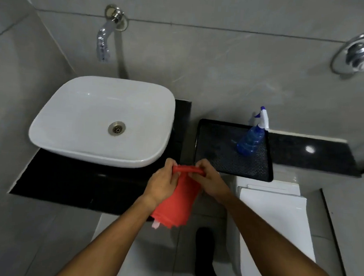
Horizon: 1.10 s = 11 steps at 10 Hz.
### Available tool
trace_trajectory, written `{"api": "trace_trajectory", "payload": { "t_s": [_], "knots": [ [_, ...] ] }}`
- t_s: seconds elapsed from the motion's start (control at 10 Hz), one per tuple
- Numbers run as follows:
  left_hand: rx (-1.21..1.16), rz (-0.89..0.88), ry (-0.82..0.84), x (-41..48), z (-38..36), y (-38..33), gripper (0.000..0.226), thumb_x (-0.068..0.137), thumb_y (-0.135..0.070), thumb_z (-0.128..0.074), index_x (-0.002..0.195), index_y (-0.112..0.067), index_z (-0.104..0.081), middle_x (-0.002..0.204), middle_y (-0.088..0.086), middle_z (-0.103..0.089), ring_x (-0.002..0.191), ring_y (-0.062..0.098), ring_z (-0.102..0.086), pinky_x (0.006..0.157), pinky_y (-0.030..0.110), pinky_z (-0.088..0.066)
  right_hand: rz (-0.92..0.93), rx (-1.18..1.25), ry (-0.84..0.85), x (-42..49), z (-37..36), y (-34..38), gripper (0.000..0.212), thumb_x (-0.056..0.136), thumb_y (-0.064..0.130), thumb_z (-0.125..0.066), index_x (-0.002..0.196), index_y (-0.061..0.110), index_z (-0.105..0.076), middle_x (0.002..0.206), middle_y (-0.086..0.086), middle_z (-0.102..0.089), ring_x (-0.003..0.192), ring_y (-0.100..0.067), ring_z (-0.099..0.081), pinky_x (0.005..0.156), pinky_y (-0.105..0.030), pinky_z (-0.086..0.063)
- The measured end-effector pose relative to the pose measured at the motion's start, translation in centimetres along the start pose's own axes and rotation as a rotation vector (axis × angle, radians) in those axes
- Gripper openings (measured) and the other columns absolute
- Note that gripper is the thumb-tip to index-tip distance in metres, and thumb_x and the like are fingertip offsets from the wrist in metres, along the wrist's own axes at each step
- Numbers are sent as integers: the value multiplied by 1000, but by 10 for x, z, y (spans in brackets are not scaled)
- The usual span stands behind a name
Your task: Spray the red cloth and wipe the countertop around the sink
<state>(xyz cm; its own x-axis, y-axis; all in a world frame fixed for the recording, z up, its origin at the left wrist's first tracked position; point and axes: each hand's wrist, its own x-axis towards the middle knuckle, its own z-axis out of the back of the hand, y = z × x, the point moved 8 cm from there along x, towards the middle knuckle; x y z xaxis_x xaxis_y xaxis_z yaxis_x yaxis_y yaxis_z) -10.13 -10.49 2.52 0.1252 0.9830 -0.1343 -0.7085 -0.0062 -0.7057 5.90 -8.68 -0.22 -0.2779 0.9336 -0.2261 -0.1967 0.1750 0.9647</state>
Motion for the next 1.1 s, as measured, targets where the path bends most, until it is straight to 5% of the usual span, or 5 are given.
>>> {"api": "trace_trajectory", "payload": {
  "t_s": [0.2,0.5,0.7,0.9,1.1],
  "knots": [
    [-157,-23,76,92,-41,-62,11,100,-30,-51,102,-31,-40,76,-7,-58,67,21,-62,65,44,-53,-282,428,61,26,77,-36,46,78,22,-79,121,23,-63,113,-2,-75,105,-22,-71,78,-29,-59],
    [-262,112,74,252,-86,-43,14,97,-17,-57,108,-16,-49,91,4,-60,82,21,-58,86,46,-51,-271,124,-87,125,157,-85,52,86,-2,-64,131,19,-49,124,-9,-62,111,-25,-61,91,-38,-51],
    [91,179,246,287,-144,-9,63,94,-8,-55,151,-18,-31,145,18,-48,129,38,-51,109,44,-41,-305,-398,-111,171,165,-116,68,97,12,-57,154,11,-21,144,-14,-47,132,-31,-49,110,-43,-41],
    [582,22,346,263,-178,1,60,90,-8,-51,148,-16,-39,160,11,-27,131,36,-41,111,41,-38,-446,-983,55,162,152,-128,85,95,24,-60,158,18,-2,162,-19,-16,144,-41,-27,108,-49,-42],
    [620,-42,338,259,-157,-24,66,90,-18,-55,152,-19,-32,157,10,-32,133,35,-38,110,46,-40,-344,-1240,52,161,140,-90,77,92,29,-62,153,12,-18,161,-22,-13,138,-44,-35,102,-51,-46]
  ]
}}
